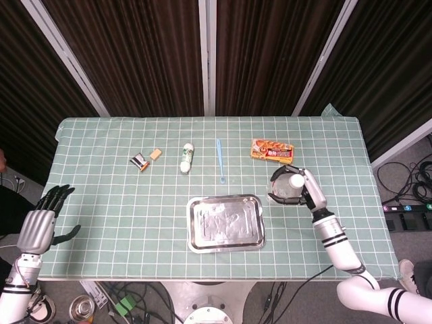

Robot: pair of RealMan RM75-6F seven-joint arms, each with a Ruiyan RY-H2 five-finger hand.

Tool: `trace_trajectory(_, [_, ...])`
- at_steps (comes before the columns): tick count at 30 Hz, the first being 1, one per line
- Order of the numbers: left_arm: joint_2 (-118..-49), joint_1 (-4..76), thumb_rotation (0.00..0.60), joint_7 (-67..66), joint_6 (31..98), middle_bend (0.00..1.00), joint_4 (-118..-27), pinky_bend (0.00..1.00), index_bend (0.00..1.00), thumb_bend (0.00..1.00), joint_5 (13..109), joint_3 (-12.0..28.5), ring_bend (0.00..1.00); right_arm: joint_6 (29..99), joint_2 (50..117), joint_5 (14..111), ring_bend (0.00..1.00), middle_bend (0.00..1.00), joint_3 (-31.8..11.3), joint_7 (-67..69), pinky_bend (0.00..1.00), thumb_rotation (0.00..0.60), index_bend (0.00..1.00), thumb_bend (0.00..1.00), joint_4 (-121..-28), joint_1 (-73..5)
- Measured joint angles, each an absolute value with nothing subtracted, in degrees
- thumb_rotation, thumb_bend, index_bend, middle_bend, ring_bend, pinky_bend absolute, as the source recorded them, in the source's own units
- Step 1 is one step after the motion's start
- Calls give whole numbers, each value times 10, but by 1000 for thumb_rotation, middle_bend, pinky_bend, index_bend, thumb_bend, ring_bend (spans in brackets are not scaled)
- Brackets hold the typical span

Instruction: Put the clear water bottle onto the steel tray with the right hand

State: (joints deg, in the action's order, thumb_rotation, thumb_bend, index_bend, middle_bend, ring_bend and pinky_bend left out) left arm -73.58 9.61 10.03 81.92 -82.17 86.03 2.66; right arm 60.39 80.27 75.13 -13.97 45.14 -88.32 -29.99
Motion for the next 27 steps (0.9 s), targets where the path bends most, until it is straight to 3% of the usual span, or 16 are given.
trace_trajectory(4, [-734,98,600,98,816,180,-824,188,163,256,860,27,87,609,808,765,337,512,-143,459,363,600,637,136,-872,-302])
trace_trajectory(12, [-739,104,600,95,809,180,-824,189,163,256,857,31,87,673,768,801,337,513,-175,448,365,600,637,134,-968,-302])
trace_trajectory(20, [-741,100,600,97,809,180,-819,189,163,257,857,25,87,558,814,724,336,513,-131,463,365,600,637,134,-837,-298])
trace_trajectory(23, [-738,100,600,100,810,180,-820,188,163,257,855,28,87,552,821,729,336,513,-128,470,365,600,637,134,-808,-295])
trace_trajectory(27, [-738,100,600,99,812,180,-821,188,163,257,856,28,87,570,818,747,336,514,-133,473,365,600,637,134,-839,-297])
